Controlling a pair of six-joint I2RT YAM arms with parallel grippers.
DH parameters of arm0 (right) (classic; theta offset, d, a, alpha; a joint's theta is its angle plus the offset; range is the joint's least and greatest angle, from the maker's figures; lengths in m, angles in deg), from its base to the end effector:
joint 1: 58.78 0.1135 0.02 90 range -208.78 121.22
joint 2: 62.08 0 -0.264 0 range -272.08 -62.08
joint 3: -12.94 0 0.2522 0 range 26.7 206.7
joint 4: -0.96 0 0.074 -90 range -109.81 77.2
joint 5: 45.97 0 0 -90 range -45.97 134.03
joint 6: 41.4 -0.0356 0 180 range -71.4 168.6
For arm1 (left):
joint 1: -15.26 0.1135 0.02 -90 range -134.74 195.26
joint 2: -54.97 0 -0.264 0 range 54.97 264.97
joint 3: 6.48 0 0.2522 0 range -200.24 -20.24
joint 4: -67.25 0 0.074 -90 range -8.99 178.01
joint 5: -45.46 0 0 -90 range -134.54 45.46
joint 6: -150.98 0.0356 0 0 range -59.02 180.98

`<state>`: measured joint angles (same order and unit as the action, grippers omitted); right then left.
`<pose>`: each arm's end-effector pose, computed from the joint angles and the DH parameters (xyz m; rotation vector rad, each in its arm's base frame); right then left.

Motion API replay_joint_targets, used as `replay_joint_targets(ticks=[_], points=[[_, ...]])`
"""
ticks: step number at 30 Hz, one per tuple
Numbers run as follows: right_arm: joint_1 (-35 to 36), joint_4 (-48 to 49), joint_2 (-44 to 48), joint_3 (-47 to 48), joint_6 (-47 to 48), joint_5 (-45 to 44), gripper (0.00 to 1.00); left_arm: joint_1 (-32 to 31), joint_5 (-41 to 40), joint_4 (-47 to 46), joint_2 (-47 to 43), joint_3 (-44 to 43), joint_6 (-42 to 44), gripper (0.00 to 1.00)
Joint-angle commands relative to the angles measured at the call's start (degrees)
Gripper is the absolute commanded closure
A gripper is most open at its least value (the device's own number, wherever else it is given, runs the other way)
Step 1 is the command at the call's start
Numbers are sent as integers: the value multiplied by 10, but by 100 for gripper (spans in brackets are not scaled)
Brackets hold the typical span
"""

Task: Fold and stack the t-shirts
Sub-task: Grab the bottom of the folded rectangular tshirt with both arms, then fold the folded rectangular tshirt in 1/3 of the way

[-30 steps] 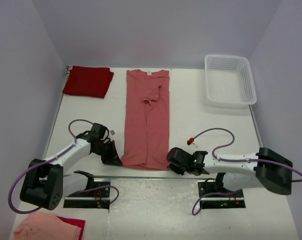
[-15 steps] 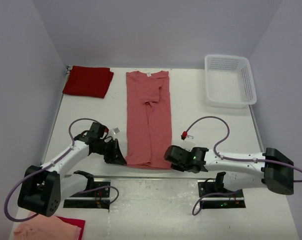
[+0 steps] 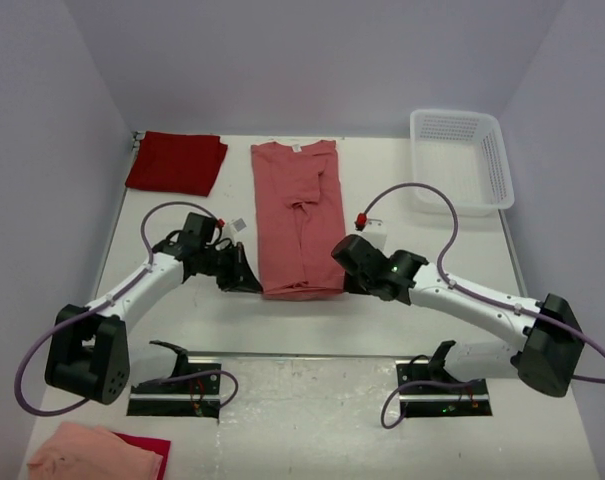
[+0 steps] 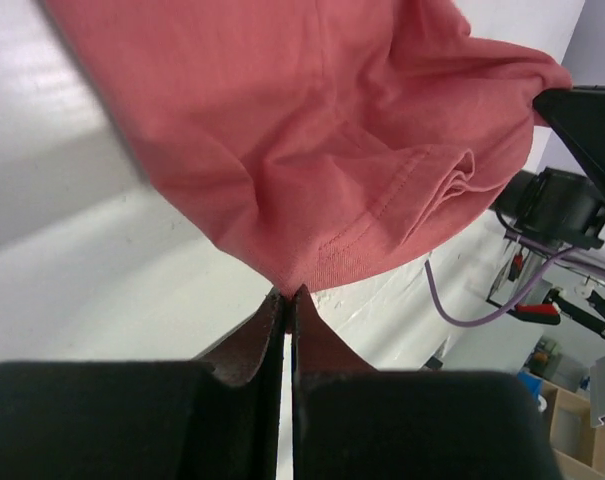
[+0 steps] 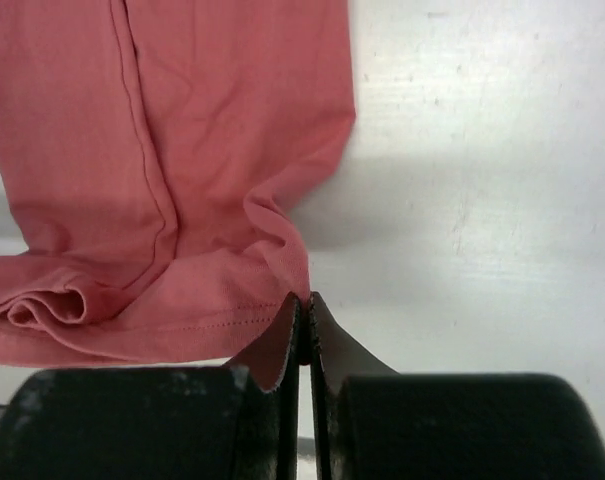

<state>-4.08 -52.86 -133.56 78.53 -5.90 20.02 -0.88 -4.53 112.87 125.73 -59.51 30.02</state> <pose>0.1509 0.1881 0.2460 0.1391 2.4920 0.2428 0.2037 -0.0828 0.1954 -0.1199 2.7662 -1.1817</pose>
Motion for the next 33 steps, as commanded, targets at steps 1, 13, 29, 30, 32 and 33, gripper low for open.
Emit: replay_joint_targets(ticks=[1,13,29,30,32,33], points=[[-42,29,-29,49,124,15,100,2,-12,-43,31,-67,-5,100],[-138,48,-171,210,264,97,100,12,-20,-63,177,-226,-13,100],[-205,-15,-297,386,305,134,100,74,-17,-72,256,-310,-18,100],[-207,-15,-306,391,308,136,100,74,-13,-72,265,-325,-18,100],[-216,-15,-318,397,310,144,100,74,-12,-72,292,-340,-18,100],[-222,-14,-330,401,312,148,100,74,-16,-71,307,-356,-17,100]])
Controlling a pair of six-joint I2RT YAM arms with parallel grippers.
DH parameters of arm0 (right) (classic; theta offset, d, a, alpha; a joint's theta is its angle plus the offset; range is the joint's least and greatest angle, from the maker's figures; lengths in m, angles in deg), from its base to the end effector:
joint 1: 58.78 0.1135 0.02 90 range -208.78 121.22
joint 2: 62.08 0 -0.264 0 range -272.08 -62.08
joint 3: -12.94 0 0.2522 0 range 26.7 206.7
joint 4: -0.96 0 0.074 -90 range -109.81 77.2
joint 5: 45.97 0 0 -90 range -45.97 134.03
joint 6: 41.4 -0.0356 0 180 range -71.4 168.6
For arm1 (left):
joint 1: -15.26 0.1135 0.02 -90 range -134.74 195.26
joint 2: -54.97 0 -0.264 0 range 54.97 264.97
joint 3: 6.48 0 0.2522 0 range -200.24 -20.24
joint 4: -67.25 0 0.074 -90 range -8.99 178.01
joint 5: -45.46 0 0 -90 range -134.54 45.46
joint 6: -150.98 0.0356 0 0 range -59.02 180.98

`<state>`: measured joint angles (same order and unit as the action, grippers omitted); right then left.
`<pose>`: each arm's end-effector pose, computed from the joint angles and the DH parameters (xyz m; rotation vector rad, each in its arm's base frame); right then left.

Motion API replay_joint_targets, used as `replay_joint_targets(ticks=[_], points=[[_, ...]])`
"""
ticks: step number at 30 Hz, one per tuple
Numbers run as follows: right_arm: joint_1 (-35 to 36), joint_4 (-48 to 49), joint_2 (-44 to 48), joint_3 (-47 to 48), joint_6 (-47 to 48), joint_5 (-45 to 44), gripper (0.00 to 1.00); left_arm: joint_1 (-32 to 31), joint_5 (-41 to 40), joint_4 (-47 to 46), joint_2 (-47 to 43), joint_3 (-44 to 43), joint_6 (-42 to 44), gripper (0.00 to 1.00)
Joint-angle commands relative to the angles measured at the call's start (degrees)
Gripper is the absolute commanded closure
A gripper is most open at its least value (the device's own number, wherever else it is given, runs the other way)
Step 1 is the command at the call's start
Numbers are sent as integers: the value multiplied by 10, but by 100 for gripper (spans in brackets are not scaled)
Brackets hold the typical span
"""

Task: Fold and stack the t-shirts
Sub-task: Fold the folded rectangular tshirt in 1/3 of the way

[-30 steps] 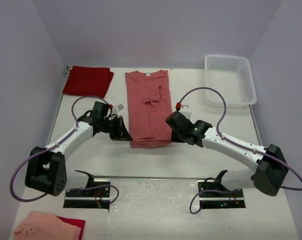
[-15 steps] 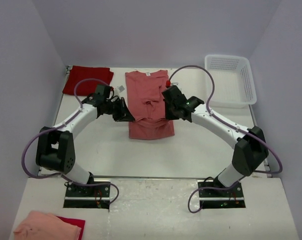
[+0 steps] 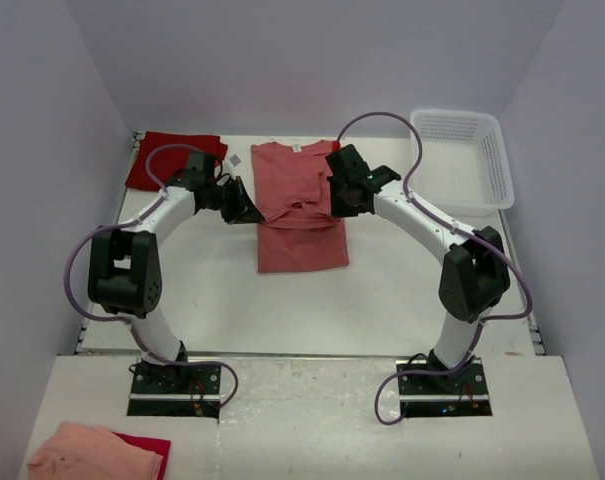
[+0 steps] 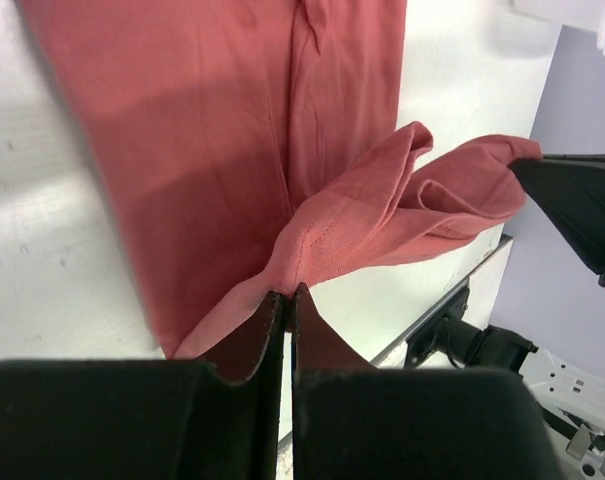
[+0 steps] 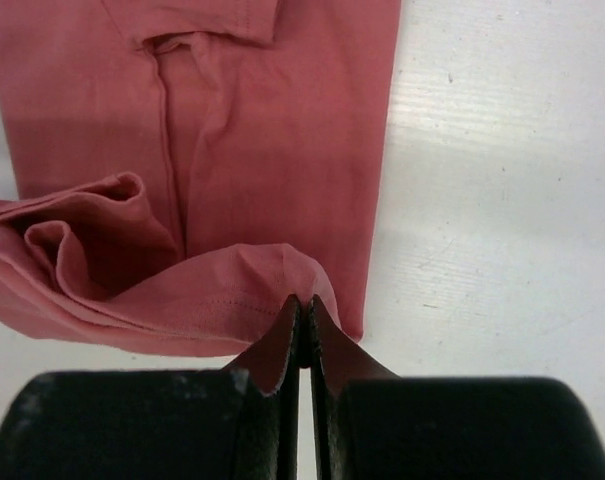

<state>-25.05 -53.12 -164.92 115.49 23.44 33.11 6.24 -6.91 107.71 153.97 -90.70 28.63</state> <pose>0.3317 0.2134 0.2811 -0.1104 2.5023 0.1871 0.3555 -0.0784 0.2260 -0.2529 2.5893 -1.1106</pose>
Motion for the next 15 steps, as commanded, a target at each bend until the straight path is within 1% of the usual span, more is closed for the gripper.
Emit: replay_joint_targets(ticks=[1,5,15], points=[[-15,-11,-24,35,23,20,100,3,8,-18,32,-51,-4,100],[-30,-3,-58,53,32,36,100,3,-1,-23,59,-85,-12,100],[-65,-17,-135,146,53,81,100,2,0,-29,147,-150,-29,100]])
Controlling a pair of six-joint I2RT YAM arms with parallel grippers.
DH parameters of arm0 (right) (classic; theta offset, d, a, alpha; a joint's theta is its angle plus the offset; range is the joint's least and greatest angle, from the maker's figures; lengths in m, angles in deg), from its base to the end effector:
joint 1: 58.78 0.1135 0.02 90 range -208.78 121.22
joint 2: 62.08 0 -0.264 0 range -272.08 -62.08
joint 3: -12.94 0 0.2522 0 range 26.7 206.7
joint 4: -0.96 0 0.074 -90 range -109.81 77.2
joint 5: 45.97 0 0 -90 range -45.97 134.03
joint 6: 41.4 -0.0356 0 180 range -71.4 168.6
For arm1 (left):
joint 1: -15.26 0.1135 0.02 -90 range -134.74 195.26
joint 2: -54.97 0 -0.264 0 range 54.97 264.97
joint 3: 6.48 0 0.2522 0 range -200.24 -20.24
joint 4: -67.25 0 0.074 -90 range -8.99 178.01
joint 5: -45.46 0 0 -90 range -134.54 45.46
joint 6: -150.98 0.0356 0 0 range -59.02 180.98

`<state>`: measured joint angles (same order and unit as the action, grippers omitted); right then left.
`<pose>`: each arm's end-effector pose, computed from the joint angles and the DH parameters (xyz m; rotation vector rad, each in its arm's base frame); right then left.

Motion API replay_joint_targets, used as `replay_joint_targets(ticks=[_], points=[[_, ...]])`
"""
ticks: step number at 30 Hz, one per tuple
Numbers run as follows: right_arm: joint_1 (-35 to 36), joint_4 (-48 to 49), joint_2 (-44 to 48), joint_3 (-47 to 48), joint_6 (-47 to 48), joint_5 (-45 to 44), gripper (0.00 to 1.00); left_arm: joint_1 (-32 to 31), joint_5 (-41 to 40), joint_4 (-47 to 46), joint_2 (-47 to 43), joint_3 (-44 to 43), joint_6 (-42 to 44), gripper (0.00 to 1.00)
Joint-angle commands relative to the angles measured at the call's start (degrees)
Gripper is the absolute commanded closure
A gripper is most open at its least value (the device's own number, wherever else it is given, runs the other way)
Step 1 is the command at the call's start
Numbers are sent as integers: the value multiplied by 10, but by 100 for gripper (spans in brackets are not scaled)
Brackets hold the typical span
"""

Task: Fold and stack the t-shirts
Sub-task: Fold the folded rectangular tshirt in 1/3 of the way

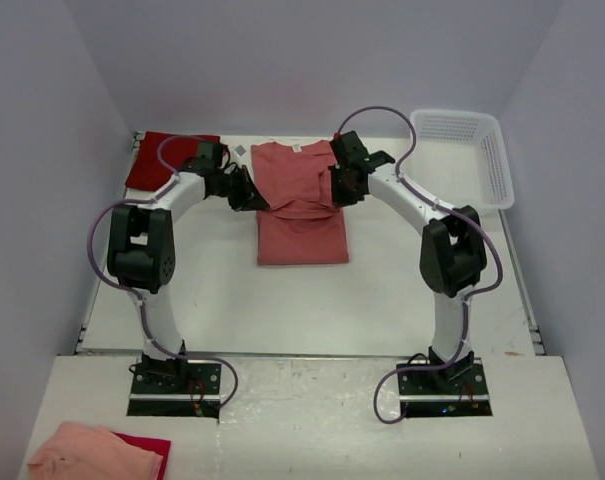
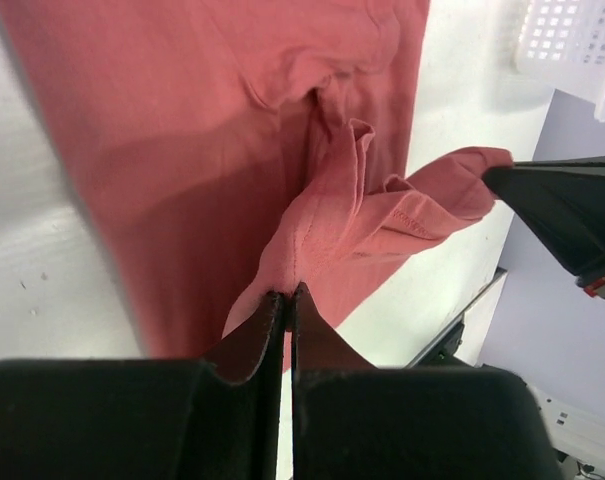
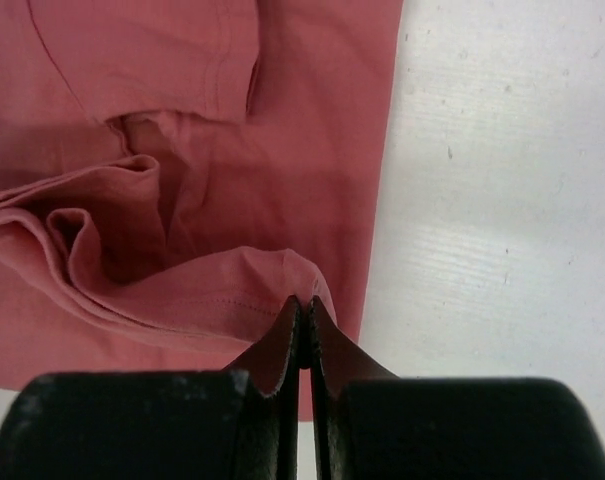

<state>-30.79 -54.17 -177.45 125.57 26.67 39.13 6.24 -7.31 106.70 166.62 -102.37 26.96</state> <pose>0.3928 0.2053 0.2473 -0.1050 2.5880 0.2143 0.4100 -0.0869 0.2063 -0.2944 2.5932 -1.1116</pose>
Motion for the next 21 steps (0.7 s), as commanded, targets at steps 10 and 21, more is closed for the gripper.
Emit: replay_joint_targets(ticks=[10,21], points=[[-32,-42,-98,139,48,46,100,7,-8,-33,79,-61,-38,100],[-57,-41,-154,303,104,36,40,8,-166,-72,14,-106,-4,40]])
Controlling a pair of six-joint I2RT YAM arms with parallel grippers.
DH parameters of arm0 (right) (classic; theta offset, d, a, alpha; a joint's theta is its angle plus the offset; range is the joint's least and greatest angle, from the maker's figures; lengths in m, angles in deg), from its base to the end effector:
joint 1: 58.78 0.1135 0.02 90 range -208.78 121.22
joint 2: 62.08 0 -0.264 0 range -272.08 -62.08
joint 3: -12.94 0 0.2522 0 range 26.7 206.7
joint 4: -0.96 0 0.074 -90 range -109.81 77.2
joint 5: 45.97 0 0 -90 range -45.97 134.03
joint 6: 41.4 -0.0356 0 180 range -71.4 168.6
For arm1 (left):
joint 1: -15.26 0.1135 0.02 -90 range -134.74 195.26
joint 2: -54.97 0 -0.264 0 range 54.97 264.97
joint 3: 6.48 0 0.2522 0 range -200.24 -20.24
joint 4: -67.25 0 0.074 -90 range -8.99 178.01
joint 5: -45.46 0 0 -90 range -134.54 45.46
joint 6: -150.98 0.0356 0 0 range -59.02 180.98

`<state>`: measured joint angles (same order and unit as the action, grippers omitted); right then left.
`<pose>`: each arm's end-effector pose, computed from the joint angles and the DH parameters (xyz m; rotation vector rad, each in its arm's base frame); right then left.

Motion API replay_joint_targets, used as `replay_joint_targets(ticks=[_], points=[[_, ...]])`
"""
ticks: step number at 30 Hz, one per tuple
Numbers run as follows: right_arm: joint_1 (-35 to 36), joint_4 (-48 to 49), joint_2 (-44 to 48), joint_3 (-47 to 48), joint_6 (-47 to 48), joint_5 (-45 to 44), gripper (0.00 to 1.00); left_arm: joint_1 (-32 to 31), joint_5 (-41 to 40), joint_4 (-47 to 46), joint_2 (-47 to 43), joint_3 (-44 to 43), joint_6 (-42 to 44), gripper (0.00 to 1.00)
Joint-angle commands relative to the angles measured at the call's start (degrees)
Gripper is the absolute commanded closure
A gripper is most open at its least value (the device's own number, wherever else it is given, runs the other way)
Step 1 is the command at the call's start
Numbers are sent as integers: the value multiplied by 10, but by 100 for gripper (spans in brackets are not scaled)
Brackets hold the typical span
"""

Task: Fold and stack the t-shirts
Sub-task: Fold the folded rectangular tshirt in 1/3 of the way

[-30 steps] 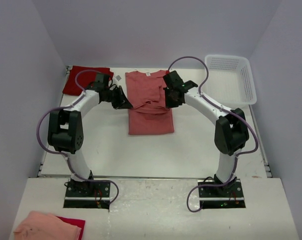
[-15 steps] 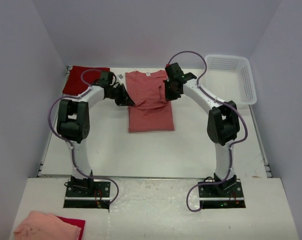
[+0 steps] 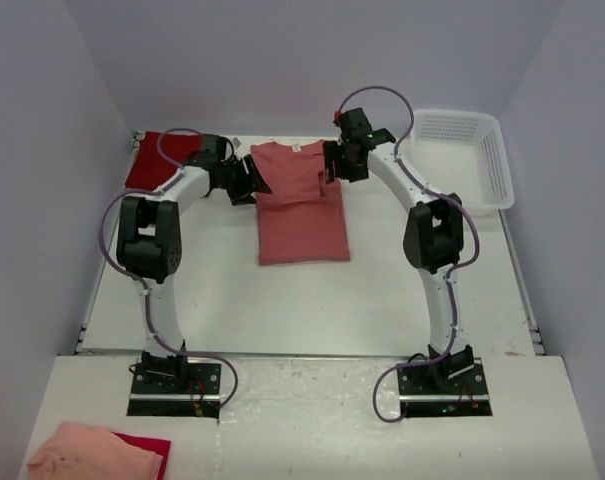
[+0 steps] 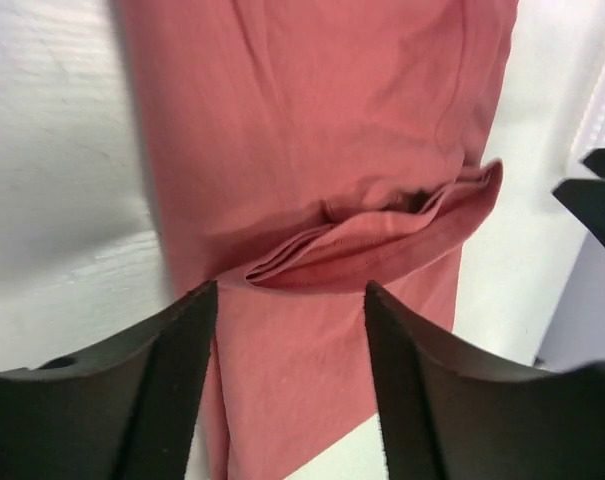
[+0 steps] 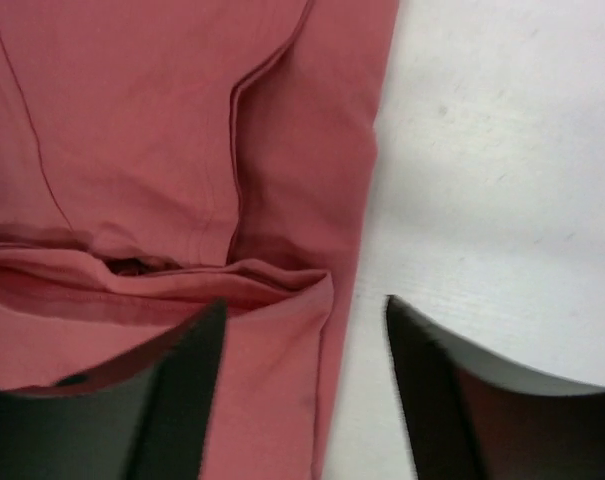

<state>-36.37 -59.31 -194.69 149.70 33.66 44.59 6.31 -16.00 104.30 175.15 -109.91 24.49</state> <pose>0.4726 0.1953 0.2351 -0.1714 2.5663 0.2628 0.4482 -0.0878 0.1841 -0.4078 2.5696 -0.9356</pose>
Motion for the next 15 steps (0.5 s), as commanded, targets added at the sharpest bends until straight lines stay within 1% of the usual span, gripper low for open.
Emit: replay_joint_targets(ticks=[1,2,3,4,5,6,7,8,9,10,11,13,14,15], points=[[-1,11,24,73,42,-35,29,6,-95,-52,-86,-34,34,36],[-1,10,45,82,45,-42,24,3,-142,-57,-123,-34,44,30],[-1,10,61,79,44,-46,17,-8,-170,-56,-143,-33,53,24],[-1,11,78,67,42,-42,8,-16,-188,-57,-160,-25,67,18],[-1,10,111,38,38,-36,7,-25,-205,-55,-184,-20,71,17],[-1,13,128,17,33,-34,6,-32,-188,-53,-188,-17,70,18],[-1,21,146,-11,22,-31,8,-32,-156,-53,-188,-5,50,20],[-1,31,177,-66,18,-9,53,-32,-83,-61,-181,4,37,42],[-2,33,189,-86,-9,-9,97,-35,-43,-70,-174,15,25,61],[-2,35,200,-107,-21,-9,100,-36,-2,-78,-165,42,-5,83],[-1,55,214,-152,-25,46,100,-38,78,-122,-150,65,-25,100],[-2,71,216,-177,-46,103,100,-52,134,-188,-134,118,-74,100],[-4,79,212,-187,-57,122,100,-56,175,-224,-114,127,-88,100],[-3,76,191,-182,-68,167,100,-65,198,-272,-104,138,-106,100]])
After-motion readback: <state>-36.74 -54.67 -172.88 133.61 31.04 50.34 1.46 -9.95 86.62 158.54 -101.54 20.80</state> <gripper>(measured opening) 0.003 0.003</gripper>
